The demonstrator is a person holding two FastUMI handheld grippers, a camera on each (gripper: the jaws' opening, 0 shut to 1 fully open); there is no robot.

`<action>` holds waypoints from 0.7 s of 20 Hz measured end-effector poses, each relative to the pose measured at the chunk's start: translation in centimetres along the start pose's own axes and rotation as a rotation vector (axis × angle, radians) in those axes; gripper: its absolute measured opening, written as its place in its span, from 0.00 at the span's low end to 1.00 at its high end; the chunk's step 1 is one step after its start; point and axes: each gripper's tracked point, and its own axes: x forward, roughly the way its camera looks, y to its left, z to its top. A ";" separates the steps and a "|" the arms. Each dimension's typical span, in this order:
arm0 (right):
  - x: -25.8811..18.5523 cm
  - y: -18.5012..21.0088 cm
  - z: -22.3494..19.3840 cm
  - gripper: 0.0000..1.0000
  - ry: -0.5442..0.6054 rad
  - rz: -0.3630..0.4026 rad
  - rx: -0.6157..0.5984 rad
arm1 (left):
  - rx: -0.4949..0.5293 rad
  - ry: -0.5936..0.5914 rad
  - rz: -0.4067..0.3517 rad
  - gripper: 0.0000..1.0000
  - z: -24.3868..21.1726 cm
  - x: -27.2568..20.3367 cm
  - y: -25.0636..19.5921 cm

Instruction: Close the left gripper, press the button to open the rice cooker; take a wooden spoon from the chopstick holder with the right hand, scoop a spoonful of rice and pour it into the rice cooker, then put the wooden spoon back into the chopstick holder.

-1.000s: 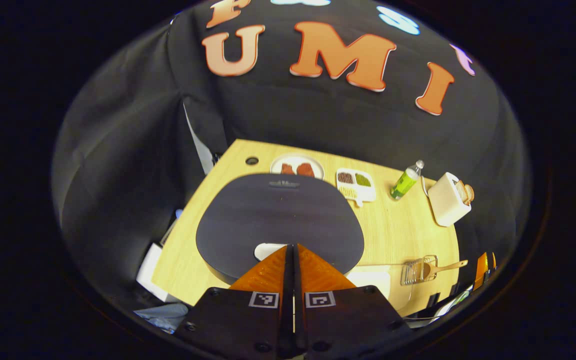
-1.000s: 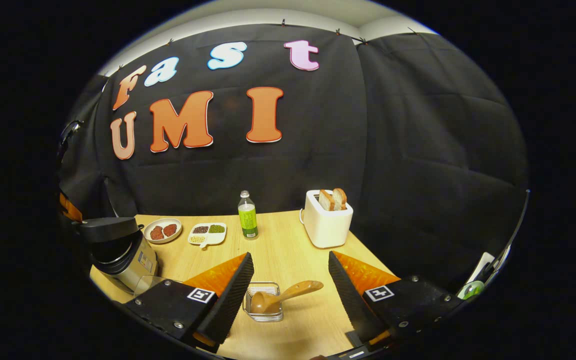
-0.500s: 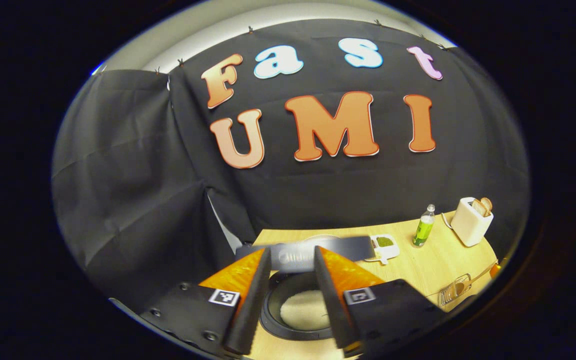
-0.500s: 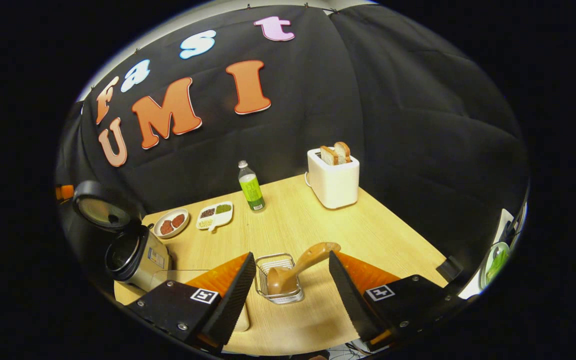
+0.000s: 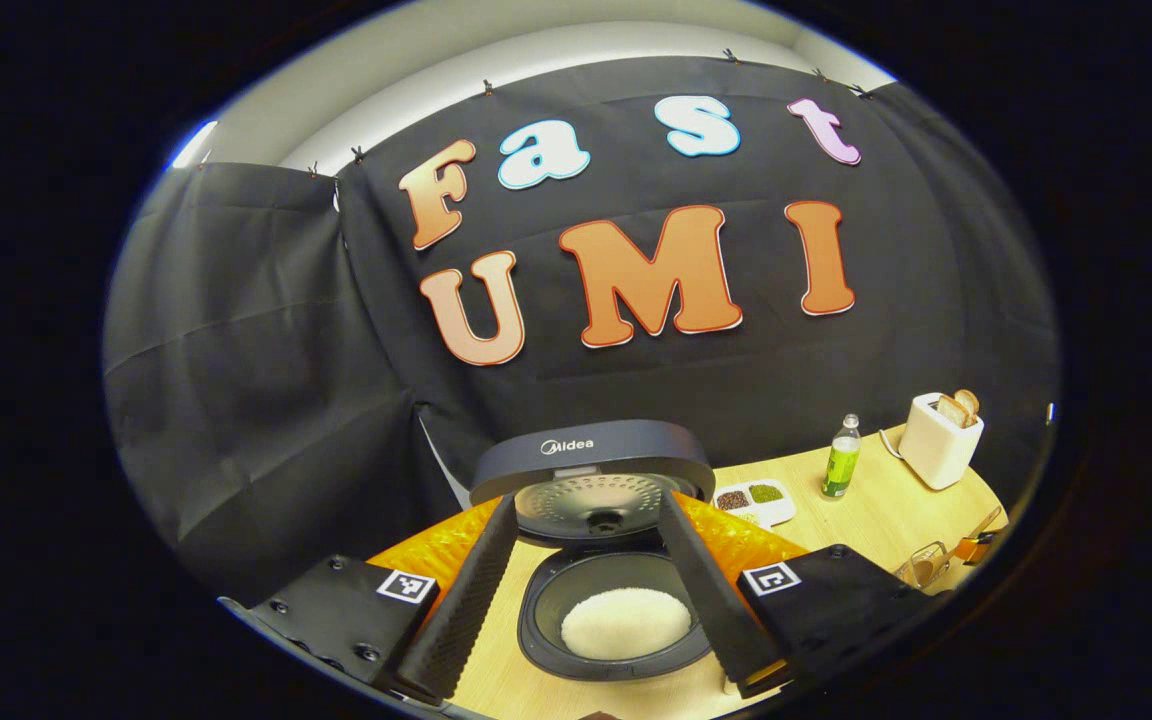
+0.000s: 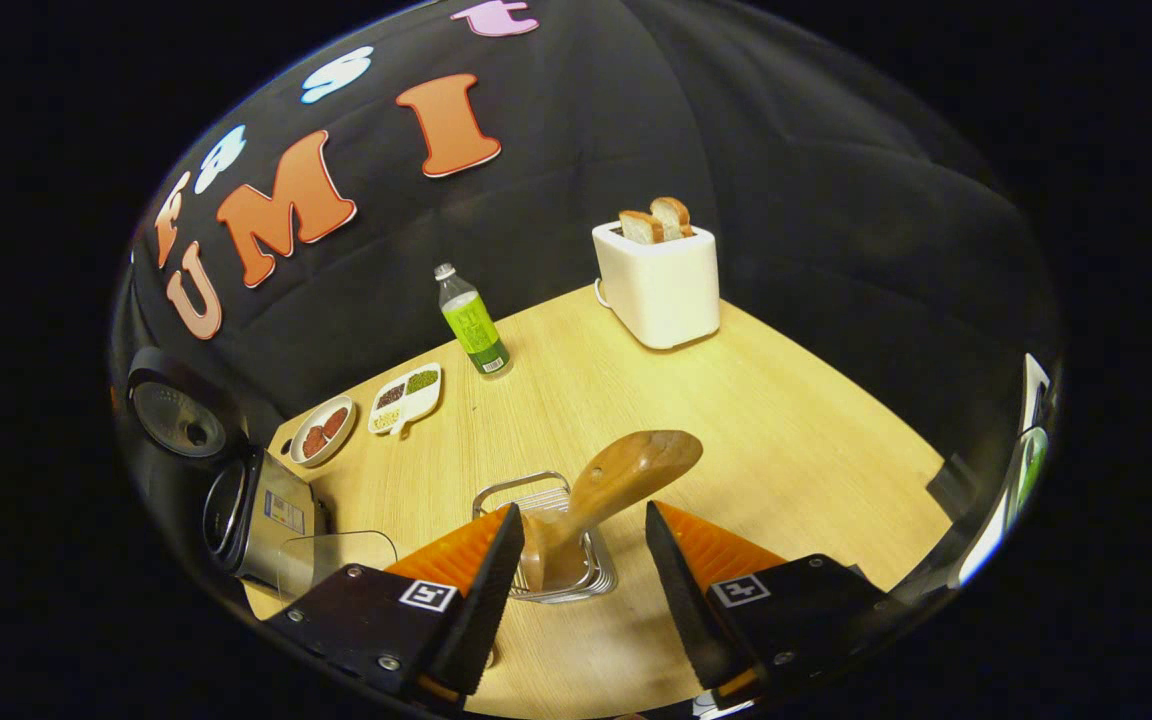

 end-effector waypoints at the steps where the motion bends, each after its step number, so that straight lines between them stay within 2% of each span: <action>1: 0.4 0.1 0.0 0.74 -0.003 0.002 0.012 | 0.004 0.004 0.011 0.92 -0.1 -0.2 0.3; 5: 2.0 0.7 -0.3 0.52 0.000 0.010 0.038 | 0.015 0.011 0.034 0.87 -0.2 -1.1 0.6; 6: 2.5 0.5 -0.4 0.43 0.008 -0.004 0.035 | 0.023 0.013 0.039 0.87 -0.3 -1.2 0.6; 7: 2.5 0.7 -0.4 0.43 0.004 0.007 0.038 | 0.033 0.014 0.045 0.87 -0.4 -1.3 0.7; 8: 3.1 1.0 0.1 0.31 -0.006 0.016 0.045 | 0.039 0.016 0.050 0.87 -0.5 -1.6 0.8; 9: 3.1 1.2 0.3 0.29 -0.010 0.020 0.049 | 0.039 0.018 0.052 0.87 -0.5 -1.7 0.8; 11: 3.2 1.6 0.6 0.17 -0.018 0.032 0.057 | 0.035 0.020 0.052 0.87 -0.5 -1.8 0.9; 14: 3.1 2.0 0.7 0.15 -0.020 0.039 0.051 | 0.036 0.018 0.058 0.87 -0.6 -2.0 0.9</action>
